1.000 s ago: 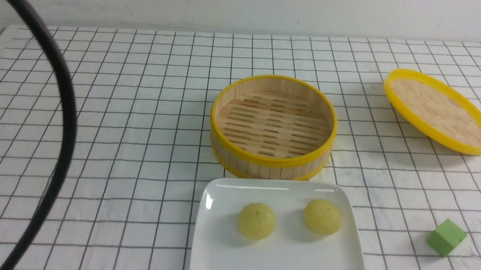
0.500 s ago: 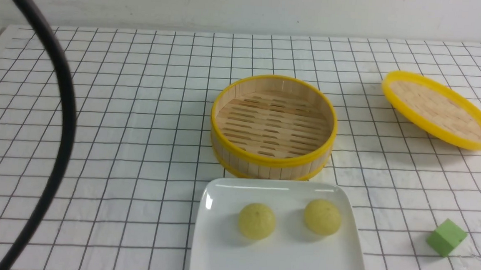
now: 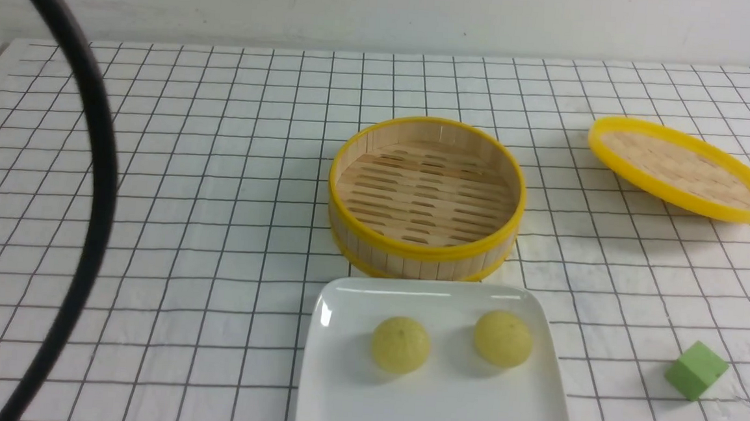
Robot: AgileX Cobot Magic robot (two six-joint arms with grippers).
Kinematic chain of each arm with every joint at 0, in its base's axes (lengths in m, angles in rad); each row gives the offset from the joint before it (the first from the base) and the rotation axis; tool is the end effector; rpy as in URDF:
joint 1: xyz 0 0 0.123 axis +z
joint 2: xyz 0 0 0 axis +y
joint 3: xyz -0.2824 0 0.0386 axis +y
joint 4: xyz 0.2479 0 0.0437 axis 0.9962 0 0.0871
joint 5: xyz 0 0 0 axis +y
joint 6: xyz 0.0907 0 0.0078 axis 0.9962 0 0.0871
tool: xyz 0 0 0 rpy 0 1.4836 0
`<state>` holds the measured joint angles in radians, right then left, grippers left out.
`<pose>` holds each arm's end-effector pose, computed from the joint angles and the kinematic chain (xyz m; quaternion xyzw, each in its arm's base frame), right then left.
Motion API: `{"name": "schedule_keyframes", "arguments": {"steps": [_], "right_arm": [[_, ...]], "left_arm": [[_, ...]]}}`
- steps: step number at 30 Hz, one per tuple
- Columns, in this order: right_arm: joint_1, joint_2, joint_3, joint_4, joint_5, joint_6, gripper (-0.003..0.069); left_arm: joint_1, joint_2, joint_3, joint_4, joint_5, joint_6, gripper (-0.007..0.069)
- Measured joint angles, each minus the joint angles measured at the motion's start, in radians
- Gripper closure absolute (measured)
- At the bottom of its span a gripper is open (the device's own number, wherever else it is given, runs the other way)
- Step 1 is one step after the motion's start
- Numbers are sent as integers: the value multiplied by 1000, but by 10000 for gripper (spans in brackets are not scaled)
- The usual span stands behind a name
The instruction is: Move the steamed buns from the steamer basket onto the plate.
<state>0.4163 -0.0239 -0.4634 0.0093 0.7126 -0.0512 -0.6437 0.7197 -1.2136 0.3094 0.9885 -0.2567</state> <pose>0.0048 0.0027 0.2969 -0.1741 0.7338 0.1237 0.6449 0.0876 -0.0368 0.4610 0.1588 0.8101 -0.0975 0.5558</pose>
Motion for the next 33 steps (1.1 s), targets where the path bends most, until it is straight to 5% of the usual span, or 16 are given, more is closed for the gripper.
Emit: {"name": "schedule_keyframes", "arguments": {"steps": [17, 24, 27, 33], "right_arm": [[0, 0, 0, 0, 2, 0, 419], [0, 0, 0, 0, 2, 0, 419], [0, 0, 0, 0, 2, 0, 419], [0, 0, 0, 0, 2, 0, 419]], "left_arm": [[19, 58, 9, -27, -81, 2, 143], [288, 100, 208, -85, -226, 29, 143], [466, 69, 415, -121, -344, 30, 144], [644, -102, 803, -125, -625, 30, 144]]}}
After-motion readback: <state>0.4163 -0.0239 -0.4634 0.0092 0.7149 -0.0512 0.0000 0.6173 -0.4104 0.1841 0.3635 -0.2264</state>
